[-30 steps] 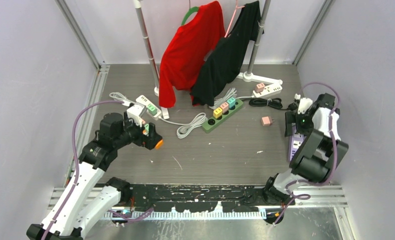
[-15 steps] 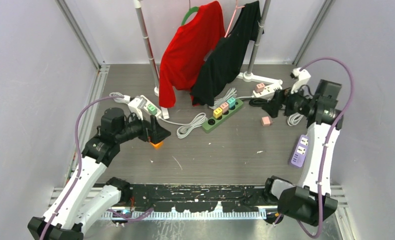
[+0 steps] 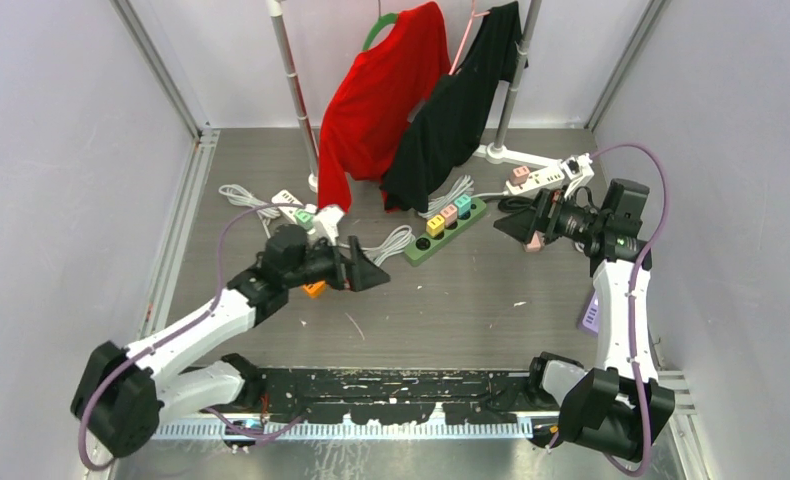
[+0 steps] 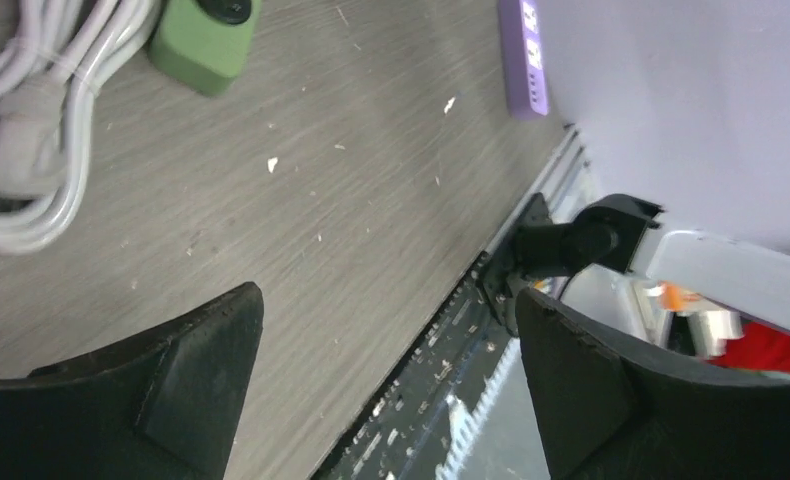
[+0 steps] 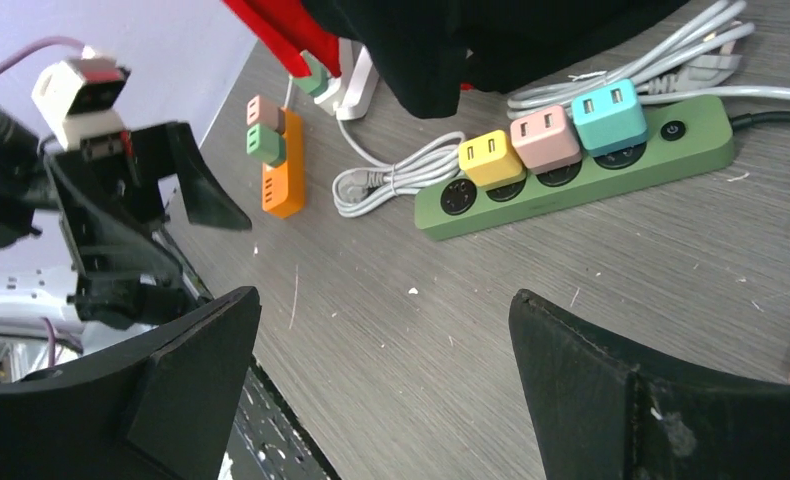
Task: Pull the plug off the socket
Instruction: Move the socket to the center of the board.
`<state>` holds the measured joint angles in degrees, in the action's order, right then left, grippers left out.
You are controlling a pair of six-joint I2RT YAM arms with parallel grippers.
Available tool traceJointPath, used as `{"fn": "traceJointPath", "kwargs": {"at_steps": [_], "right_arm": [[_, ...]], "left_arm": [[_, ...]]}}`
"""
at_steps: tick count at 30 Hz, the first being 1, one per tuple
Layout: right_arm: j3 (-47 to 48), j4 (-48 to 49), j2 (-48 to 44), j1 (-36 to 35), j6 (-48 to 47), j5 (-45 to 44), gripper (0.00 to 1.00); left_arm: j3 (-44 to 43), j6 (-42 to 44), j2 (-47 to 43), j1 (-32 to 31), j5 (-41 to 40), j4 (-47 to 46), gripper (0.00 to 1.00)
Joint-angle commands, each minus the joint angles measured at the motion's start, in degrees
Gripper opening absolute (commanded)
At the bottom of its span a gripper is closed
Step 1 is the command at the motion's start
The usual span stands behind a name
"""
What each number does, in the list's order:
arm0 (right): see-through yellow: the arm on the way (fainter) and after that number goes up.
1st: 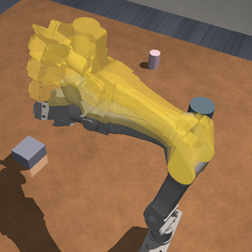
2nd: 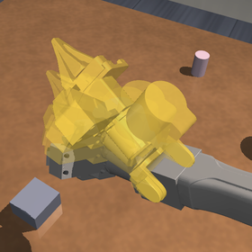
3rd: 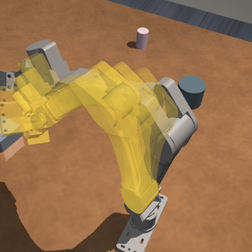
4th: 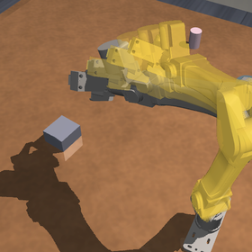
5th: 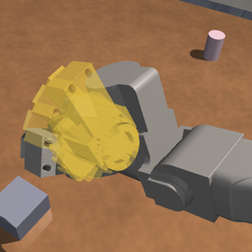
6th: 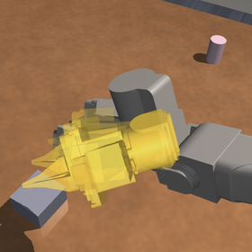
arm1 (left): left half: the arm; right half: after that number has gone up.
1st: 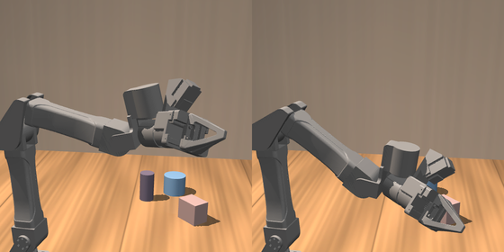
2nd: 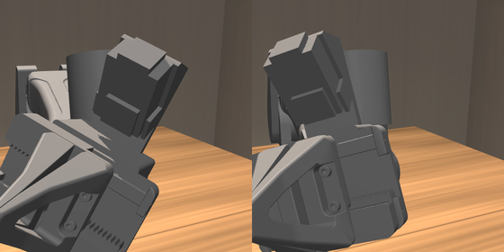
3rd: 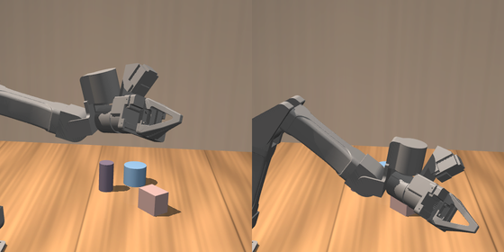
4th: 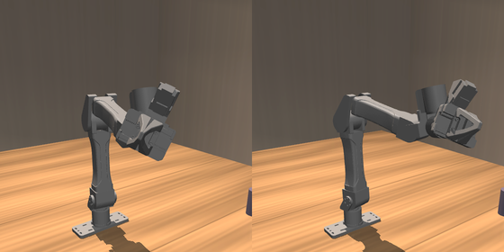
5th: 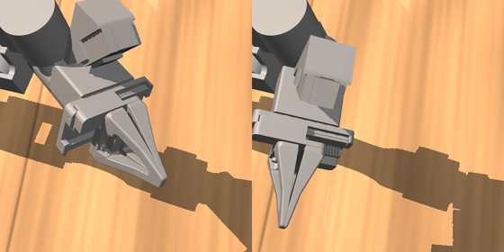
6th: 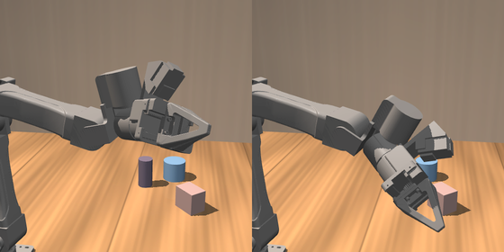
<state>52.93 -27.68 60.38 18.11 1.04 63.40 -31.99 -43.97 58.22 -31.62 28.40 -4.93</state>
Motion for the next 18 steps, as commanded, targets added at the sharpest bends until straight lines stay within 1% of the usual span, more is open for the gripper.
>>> {"fn": "traceJointPath", "kwargs": {"at_steps": [1,3,8,11,13,15,18], "right_arm": [[1.6,5.0,-0.7,0.1,7.1,-3.6,1.0],[1.6,4.7,-1.0,0.1,7.3,-4.7,1.0],[2.0,3.8,-1.5,0.1,6.4,-6.5,1.0],[1.9,3.7,-1.7,0.1,6.1,-6.7,1.0],[1.9,3.6,-1.8,0.1,5.9,-6.9,1.0],[1.9,3.4,-2.0,0.1,5.5,-7.0,1.0],[1.9,3.2,-2.1,0.1,5.2,-7.2,1.0]], "left_arm": [[-8.0,11.8,5.6,-9.2,-14.2,-0.4,0.96],[-10.1,15.5,10.0,-11.0,-17.4,-1.3,0.96],[-14.5,20.8,22.0,-11.3,-14.9,-9.4,0.95],[-19.1,23.0,28.3,-11.3,-15.5,-10.5,0.95],[-22.3,25.2,32.9,-11.4,-15.4,-9.7,0.94],[-25.4,27.5,36.0,-11.8,-17.3,-7.8,0.93],[-30.7,30.3,40.4,-12.6,-21.4,-2.6,0.92]]}}
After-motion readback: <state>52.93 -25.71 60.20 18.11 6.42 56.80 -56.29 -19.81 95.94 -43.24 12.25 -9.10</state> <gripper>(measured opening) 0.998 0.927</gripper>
